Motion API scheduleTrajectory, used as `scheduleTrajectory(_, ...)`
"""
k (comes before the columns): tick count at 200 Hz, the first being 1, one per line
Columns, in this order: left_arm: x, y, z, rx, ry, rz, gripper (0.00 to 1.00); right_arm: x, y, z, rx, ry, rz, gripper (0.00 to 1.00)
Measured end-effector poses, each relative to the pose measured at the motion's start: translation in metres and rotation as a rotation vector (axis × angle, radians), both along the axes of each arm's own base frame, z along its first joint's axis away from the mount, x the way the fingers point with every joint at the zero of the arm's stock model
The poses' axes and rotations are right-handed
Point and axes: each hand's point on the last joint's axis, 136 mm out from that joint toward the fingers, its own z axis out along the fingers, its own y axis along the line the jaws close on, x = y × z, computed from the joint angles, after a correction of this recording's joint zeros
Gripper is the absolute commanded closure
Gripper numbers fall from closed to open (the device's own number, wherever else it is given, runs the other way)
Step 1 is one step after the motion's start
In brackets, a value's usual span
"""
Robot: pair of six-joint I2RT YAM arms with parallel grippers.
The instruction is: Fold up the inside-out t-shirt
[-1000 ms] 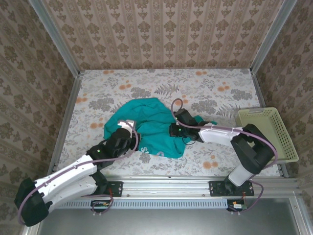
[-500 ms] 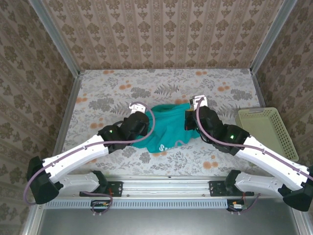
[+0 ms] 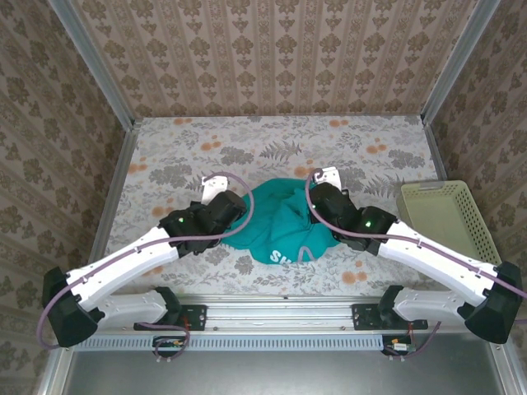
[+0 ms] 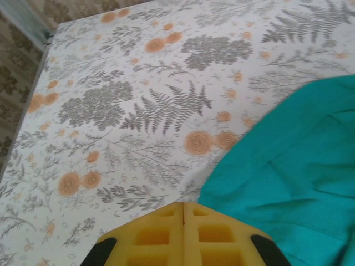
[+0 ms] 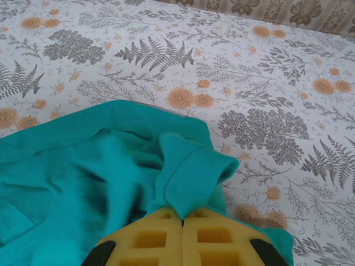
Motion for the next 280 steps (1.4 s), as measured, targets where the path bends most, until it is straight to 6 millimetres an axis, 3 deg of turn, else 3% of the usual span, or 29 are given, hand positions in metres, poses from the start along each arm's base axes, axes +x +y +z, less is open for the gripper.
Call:
scheduleTrajectory(29,-0.009,-0.041,0.001,-0.083,0.013,-0.145,1.00,0.003,0.013,-0.005,0.036,0.011,0.029,1.00)
scheduleTrajectory(36,-0.006,-0.044,-0.005,-0.123,0.031,-0.152,0.94,0.003,0.014,-0.007,0.043,0.010,0.033,1.00)
scheduleTrajectory(52,0.007,-0.041,-0.031,-0.232,0.105,-0.132,0.76,0.001,0.015,-0.013,0.065,0.016,0.044,1.00)
scheduleTrajectory(76,0.018,-0.034,-0.077,-0.317,0.234,-0.085,0.62,-0.010,0.004,-0.034,0.113,0.038,0.030,1.00)
scheduleTrajectory(127,0.031,-0.100,-0.111,-0.469,0.399,-0.220,0.55,-0.035,-0.033,-0.109,0.153,0.159,-0.084,1.00)
scheduleTrajectory(152,0.027,-0.126,-0.122,-0.521,0.448,-0.280,0.55,-0.037,-0.038,-0.121,0.177,0.176,-0.117,1.00)
scheduleTrajectory(212,0.013,-0.177,-0.117,-0.588,0.470,-0.417,0.53,-0.032,-0.033,-0.115,0.235,0.150,-0.131,1.00)
scheduleTrajectory(280,0.019,-0.210,-0.111,-0.625,0.474,-0.486,0.54,-0.033,-0.035,-0.119,0.233,0.154,-0.135,1.00)
